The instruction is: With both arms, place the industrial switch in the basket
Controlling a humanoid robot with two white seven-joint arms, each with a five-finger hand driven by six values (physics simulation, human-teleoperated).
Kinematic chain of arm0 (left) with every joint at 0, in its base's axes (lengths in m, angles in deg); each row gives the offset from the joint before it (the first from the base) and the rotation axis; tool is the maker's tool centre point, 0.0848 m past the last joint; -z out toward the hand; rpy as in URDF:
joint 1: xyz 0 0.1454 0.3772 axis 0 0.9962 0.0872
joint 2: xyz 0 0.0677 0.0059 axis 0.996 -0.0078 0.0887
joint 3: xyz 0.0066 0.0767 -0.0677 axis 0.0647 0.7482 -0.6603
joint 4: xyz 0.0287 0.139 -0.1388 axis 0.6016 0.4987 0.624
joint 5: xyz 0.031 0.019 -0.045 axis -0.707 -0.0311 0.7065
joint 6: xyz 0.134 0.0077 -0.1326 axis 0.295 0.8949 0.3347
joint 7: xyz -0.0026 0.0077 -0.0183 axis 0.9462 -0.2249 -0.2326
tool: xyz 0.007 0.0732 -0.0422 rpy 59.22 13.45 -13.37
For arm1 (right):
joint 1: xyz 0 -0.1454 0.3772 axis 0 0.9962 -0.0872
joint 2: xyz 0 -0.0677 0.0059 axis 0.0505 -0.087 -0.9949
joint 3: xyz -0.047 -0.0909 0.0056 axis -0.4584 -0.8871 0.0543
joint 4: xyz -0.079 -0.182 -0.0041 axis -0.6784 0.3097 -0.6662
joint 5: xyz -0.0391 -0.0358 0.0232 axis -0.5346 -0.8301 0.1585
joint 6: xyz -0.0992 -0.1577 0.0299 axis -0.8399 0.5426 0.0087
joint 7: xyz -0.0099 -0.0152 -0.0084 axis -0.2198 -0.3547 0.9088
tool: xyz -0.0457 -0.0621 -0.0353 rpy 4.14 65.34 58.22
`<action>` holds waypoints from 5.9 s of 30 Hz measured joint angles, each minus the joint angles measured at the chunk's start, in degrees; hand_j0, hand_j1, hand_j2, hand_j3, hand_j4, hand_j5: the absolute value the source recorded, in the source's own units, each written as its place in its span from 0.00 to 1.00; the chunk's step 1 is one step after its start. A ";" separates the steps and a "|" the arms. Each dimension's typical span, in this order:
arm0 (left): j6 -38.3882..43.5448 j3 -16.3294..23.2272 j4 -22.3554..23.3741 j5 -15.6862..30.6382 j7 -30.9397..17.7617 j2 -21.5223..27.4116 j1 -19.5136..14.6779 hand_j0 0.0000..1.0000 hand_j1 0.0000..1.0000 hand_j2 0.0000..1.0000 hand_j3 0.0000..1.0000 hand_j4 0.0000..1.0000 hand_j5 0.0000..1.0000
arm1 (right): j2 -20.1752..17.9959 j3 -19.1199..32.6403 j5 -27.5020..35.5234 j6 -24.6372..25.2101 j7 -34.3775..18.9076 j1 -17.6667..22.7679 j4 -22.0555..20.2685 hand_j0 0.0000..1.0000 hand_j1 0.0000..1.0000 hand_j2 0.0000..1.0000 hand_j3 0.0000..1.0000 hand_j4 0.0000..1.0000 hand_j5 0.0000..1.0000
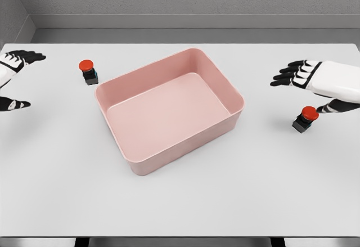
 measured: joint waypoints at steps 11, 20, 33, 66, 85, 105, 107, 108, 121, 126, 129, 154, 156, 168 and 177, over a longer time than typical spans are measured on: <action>0.00 4.57 0.29 -2.26 -1.14 -4.98 -7.82 1.00 1.00 1.00 1.00 1.00 1.00 | 2.31 1.15 -0.61 0.00 -2.19 2.99 6.07 1.00 1.00 1.00 1.00 1.00 1.00; -0.01 9.92 3.72 -4.24 -2.13 -8.95 -13.98 1.00 1.00 1.00 1.00 1.00 1.00 | 5.20 1.45 -2.64 -0.01 -3.42 3.69 14.54 1.00 1.00 1.00 1.00 1.00 1.00; -0.02 13.41 10.79 -5.15 -4.02 -12.76 -18.90 1.00 1.00 1.00 1.00 1.00 1.00 | 11.44 1.41 -5.87 -0.01 -3.56 3.78 22.41 1.00 1.00 1.00 1.00 1.00 1.00; -0.02 20.36 33.15 -7.30 -5.47 -21.52 -32.34 1.00 1.00 1.00 1.00 1.00 1.00 | 13.92 1.20 -7.37 0.18 -4.08 4.22 22.07 0.51 0.51 0.51 0.51 0.51 0.51; -0.04 20.64 37.06 -9.30 -7.64 -24.39 -33.22 0.86 0.86 0.86 0.86 0.86 0.86 | 13.27 2.31 -7.97 -0.03 -5.15 1.05 21.82 0.38 0.38 0.38 0.38 0.38 0.38; -0.05 21.67 39.53 -9.11 -8.86 -24.38 -34.72 0.84 0.84 0.84 0.84 0.84 0.84 | 13.12 7.98 -7.75 -0.03 -8.83 -1.49 10.70 0.37 0.37 0.37 0.37 0.37 0.37; -0.05 21.69 39.61 -9.11 -9.19 -24.50 -35.07 0.84 0.84 0.84 0.84 0.84 0.84 | 13.13 8.37 -7.75 -0.04 -9.40 -1.67 9.31 0.37 0.37 0.37 0.37 0.37 0.37; -0.04 21.69 39.86 -9.09 -9.30 -24.62 -35.33 0.84 0.84 0.84 0.84 0.84 0.84 | 13.15 8.49 -7.72 -0.04 -9.58 -1.85 8.65 0.37 0.37 0.37 0.37 0.37 0.37; -0.06 22.57 41.74 -9.11 -10.92 -26.40 -36.30 0.67 0.67 0.67 0.67 0.67 0.67 | 13.25 10.77 -7.54 -0.04 -10.14 -3.25 0.61 0.37 0.37 0.37 0.37 0.37 0.37; -0.06 22.53 41.78 -9.03 -11.55 -26.29 -36.30 0.60 0.60 0.60 0.60 0.60 0.60 | 14.09 11.03 -7.32 -0.04 -10.16 -4.31 -0.59 0.37 0.37 0.37 0.37 0.37 0.37; -0.06 22.47 41.74 -8.86 -11.68 -26.15 -36.30 0.52 0.52 0.52 0.52 0.52 0.52 | 15.31 10.79 -7.26 -0.04 -10.18 -5.10 -0.81 0.37 0.37 0.37 0.37 0.37 0.37; -0.07 22.43 41.16 -8.43 -11.77 -25.78 -39.11 0.48 0.48 0.48 0.48 0.48 0.48 | 35.97 1.71 -12.43 -0.14 -15.70 -11.78 -0.48 0.37 0.37 0.37 0.37 0.37 0.37; -0.07 22.40 41.08 -8.40 -11.77 -25.72 -39.73 0.48 0.48 0.48 0.48 0.48 0.48 | 37.33 1.47 -12.73 -0.11 -16.11 -12.92 -0.08 0.37 0.37 0.37 0.37 0.37 0.37; -0.08 22.22 38.32 -8.41 -11.78 -26.07 -40.87 0.48 0.48 0.48 0.48 0.48 0.48 | 44.65 -1.46 -15.05 -0.08 -16.52 -15.12 8.16 1.00 1.00 1.00 1.00 1.00 1.00; -0.08 22.09 33.38 -8.33 -11.78 -26.22 -40.87 0.48 0.48 0.48 0.48 0.48 0.48 | 40.58 0.50 -14.66 -0.10 -16.30 -13.98 8.73 1.00 1.00 1.00 1.00 1.00 1.00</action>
